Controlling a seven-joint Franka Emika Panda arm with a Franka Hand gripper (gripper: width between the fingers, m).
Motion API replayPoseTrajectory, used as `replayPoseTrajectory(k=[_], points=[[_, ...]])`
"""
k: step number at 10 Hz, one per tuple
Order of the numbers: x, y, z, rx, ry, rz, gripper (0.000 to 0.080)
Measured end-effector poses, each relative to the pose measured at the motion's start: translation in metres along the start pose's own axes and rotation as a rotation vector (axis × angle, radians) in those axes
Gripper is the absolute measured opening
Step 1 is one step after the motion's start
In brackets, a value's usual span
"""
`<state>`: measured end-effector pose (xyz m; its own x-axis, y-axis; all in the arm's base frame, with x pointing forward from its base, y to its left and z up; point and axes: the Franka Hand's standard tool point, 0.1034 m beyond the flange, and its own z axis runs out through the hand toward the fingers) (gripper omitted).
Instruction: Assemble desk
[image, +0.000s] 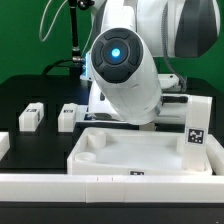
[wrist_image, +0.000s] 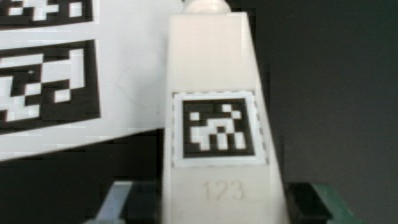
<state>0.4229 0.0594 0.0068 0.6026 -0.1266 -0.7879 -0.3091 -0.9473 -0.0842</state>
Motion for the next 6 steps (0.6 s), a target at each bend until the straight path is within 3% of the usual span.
replayPoseTrajectory(k=[5,6], points=[[-0.002,0.000,-0.003,0.007,-0.008,0.002,0.0287],[-0.012,0.002,-0.026,0.033,-0.028,0.005,0.0288]])
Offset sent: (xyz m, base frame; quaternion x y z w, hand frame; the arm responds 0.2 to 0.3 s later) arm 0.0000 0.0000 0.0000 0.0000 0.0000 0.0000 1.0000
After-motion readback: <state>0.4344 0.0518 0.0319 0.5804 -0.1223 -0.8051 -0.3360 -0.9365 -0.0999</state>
